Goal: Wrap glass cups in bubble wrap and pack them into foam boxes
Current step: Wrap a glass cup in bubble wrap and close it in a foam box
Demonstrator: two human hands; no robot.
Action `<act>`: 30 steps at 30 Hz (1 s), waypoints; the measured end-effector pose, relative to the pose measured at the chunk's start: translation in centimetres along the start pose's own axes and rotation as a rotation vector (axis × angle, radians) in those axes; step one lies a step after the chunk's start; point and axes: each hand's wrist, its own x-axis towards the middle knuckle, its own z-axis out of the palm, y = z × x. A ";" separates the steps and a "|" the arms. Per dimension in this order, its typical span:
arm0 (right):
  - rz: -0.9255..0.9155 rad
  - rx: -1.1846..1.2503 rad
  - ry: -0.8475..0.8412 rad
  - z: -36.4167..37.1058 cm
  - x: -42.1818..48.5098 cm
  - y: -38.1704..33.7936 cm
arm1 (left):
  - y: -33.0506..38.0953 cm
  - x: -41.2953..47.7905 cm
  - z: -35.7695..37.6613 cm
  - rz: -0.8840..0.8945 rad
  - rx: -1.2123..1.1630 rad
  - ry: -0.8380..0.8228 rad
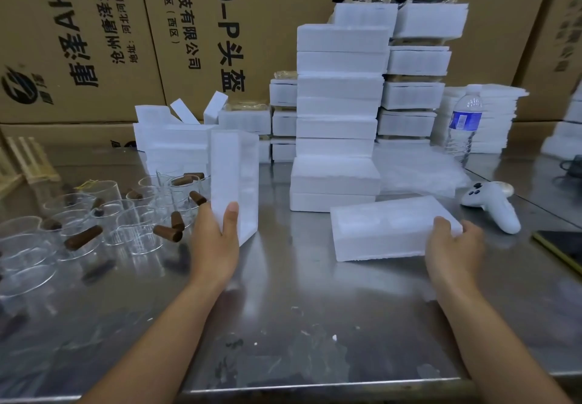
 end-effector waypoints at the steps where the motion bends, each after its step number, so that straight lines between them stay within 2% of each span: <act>1: 0.006 -0.035 0.023 0.0 0.0 0.0 | 0.0 0.0 0.0 -0.009 -0.005 0.012; 3: -0.069 -0.080 0.052 0.0 -0.5 -0.2 | 0.0 -0.1 -0.1 -0.030 -0.024 0.023; 6: -0.410 0.016 0.058 0.0 -2.3 -1.1 | -0.1 0.1 -0.1 -0.072 -0.074 0.024; 8: -0.629 0.066 -0.018 0.7 -4.3 -2.2 | 0.2 0.3 -0.1 -0.155 -0.168 0.021; 9: -0.663 0.092 -0.100 1.4 -5.4 -2.5 | 0.5 0.5 0.0 -0.222 -0.281 0.002; 11: -0.522 0.140 -0.330 3.2 -7.9 -3.1 | 1.1 0.6 0.0 -0.372 -0.583 -0.105; 13: -0.184 0.165 -0.556 5.2 -10.1 -3.4 | 1.6 0.5 0.0 -0.454 -0.785 -0.227; 15: 0.167 0.245 -0.676 7.2 -11.1 -3.6 | 1.8 0.3 -0.1 -0.482 -0.895 -0.297; 17: 0.324 0.306 -0.699 9.0 -11.4 -3.7 | 1.9 0.1 0.0 -0.467 -0.949 -0.363; 20: 0.335 0.362 -0.622 11.1 -11.4 -3.5 | 2.1 -0.3 0.1 -0.405 -0.942 -0.420; 24: 0.239 0.411 -0.517 11.4 -9.9 -4.2 | 2.3 -0.5 0.1 -0.363 -0.883 -0.425; 27: 0.062 0.338 -0.429 10.5 -7.8 -5.2 | 2.2 -0.5 0.1 -0.303 -0.663 -0.230; 30: -0.177 0.034 -0.430 9.5 -5.7 -6.1 | 1.9 -0.6 -0.2 -0.064 -0.378 0.080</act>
